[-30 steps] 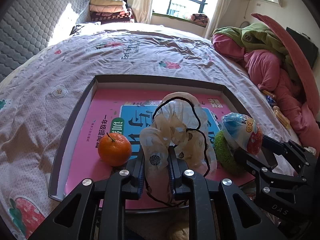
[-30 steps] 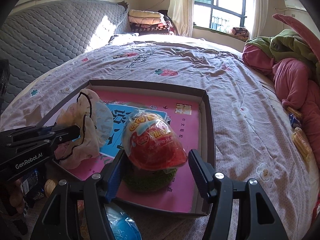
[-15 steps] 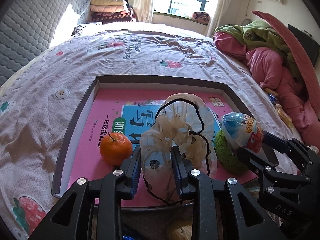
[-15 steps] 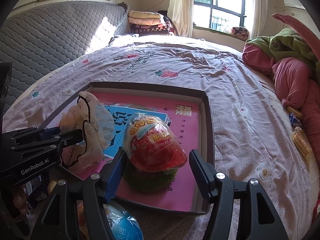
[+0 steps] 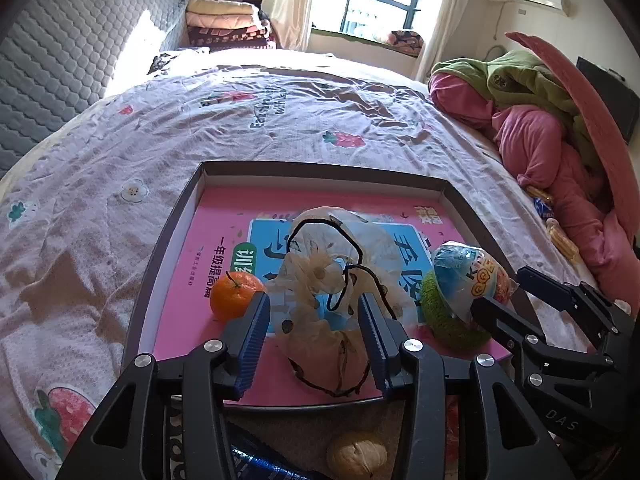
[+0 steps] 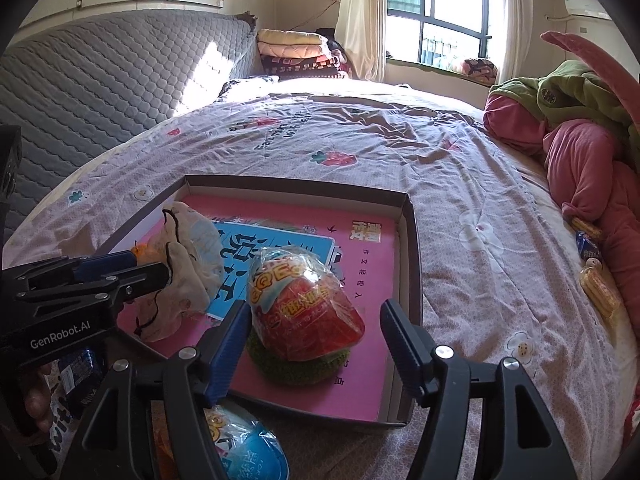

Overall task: Organize objects
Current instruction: 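Open the left tool to release the mesh bag while the right tool releases the Kinder egg, then withdraw both tools from the tray toward the remaining items on the bed, then close the left tool on the blue snack packet while the right tool approaches a tangerine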

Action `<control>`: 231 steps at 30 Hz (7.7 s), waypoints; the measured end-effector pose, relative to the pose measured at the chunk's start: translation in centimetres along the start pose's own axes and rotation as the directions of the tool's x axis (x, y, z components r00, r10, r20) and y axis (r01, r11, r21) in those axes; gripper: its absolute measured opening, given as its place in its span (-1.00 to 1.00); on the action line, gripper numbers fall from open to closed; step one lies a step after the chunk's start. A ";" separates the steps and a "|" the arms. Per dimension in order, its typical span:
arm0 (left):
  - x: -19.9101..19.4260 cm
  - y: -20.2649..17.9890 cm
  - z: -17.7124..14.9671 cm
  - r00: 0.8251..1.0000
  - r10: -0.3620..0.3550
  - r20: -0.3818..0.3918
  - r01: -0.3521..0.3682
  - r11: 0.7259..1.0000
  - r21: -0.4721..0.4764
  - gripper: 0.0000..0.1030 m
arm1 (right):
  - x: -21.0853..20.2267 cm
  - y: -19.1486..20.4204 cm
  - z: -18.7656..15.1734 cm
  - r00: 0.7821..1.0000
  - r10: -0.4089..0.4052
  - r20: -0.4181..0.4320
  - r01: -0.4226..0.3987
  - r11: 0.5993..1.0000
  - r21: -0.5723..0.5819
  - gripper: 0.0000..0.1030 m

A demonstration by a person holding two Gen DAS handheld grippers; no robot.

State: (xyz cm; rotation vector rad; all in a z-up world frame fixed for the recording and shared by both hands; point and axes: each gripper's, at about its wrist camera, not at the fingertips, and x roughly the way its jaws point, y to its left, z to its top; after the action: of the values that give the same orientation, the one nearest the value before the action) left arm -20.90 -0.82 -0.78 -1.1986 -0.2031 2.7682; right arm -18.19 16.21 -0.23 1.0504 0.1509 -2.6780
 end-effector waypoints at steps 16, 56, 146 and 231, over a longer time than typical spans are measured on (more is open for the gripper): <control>-3.3 0.4 0.3 0.999 0.023 0.048 -0.022 1.000 -0.019 0.17 | -1.6 0.1 0.6 0.999 0.015 0.052 -0.015 1.000 0.008 0.39; -11.2 1.5 -2.6 0.992 0.069 0.108 -0.067 0.997 -0.023 0.42 | -8.9 2.3 -0.4 0.966 0.036 0.255 -0.028 0.999 -0.034 0.58; -11.9 2.4 -11.4 0.993 0.112 -0.026 -0.109 0.991 0.079 0.44 | -11.4 8.1 -9.7 0.993 0.051 0.104 -0.044 0.997 -0.068 0.61; -3.6 4.2 -9.7 0.999 -0.030 -0.026 0.032 0.999 0.043 0.35 | -4.1 10.4 -10.5 0.997 0.067 -0.038 -0.071 0.991 -0.117 -0.24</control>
State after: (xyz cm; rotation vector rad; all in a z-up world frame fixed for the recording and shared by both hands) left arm -11.63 -4.76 -5.47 -1.2088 -0.1569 2.7149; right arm -5.57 9.03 -5.16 1.0458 0.2706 -2.5561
